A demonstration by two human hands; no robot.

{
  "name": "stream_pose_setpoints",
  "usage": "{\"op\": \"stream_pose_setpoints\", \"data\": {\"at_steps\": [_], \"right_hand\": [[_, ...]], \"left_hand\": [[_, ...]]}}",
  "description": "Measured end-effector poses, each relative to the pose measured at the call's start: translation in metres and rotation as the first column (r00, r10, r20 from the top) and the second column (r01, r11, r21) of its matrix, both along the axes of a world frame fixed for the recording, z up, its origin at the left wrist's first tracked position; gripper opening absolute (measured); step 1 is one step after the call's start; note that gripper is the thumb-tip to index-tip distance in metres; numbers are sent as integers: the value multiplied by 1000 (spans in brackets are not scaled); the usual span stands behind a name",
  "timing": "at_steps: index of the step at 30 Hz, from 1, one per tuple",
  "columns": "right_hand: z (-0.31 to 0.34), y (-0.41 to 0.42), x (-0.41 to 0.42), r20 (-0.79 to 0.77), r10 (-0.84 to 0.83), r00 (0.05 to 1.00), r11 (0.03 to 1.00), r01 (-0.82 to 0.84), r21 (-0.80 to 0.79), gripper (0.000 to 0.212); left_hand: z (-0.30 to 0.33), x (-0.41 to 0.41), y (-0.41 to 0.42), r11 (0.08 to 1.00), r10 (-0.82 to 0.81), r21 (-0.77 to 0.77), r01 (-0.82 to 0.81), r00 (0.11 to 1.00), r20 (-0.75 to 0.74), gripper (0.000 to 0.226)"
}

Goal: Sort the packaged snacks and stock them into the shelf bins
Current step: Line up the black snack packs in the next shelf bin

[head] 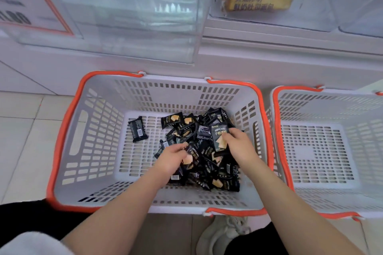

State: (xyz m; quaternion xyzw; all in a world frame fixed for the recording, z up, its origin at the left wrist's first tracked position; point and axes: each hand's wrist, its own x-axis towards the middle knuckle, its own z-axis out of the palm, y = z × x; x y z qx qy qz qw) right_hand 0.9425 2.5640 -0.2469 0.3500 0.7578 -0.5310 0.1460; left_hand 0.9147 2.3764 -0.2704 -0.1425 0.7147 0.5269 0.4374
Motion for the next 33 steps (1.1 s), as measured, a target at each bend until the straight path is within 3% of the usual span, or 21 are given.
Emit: {"op": "stream_pose_setpoints", "data": {"at_steps": [2, 6, 9, 11, 17, 23, 26, 28, 31, 33], "right_hand": [[8, -7, -6, -23, -130, 991, 979, 125, -162, 15], [19, -29, -14, -8, -323, 946, 869, 293, -399, 10], [23, -60, -4, 55, -283, 957, 798, 267, -540, 7], [25, -82, 2, 42, -179, 983, 845, 176, -505, 10], [19, -109, 13, -34, -118, 992, 947, 102, -304, 9], [10, -113, 14, -35, -108, 993, 918, 86, -388, 14], [0, -110, 9, -104, 99, 990, 979, -116, -167, 13], [-6, -104, 1, -68, 283, 957, 959, -280, 47, 31], [-19, -83, -1, 101, 375, 921, 827, -382, 412, 36], [-29, -67, 6, 213, 394, 894, 717, -444, 538, 35]], "left_hand": [[12, -9, -5, 975, 196, 95, -199, 980, 37, 31], [34, -21, -24, 923, 369, 143, -358, 928, -55, 17], [43, -15, -40, 887, 433, 192, -419, 901, -33, 17], [45, -8, -48, 886, 436, 203, -418, 899, -53, 15], [38, 6, -62, 939, 333, 114, -324, 939, -81, 14], [32, 10, -56, 957, 275, 106, -269, 960, -47, 14], [27, 12, -51, 983, 179, 74, -171, 975, -131, 1], [19, 9, -52, 987, 159, 53, -152, 976, -150, 7], [14, 3, -54, 988, 150, -6, -152, 978, -147, 35], [5, 2, -57, 984, 171, -28, -175, 978, -121, 39]]}}
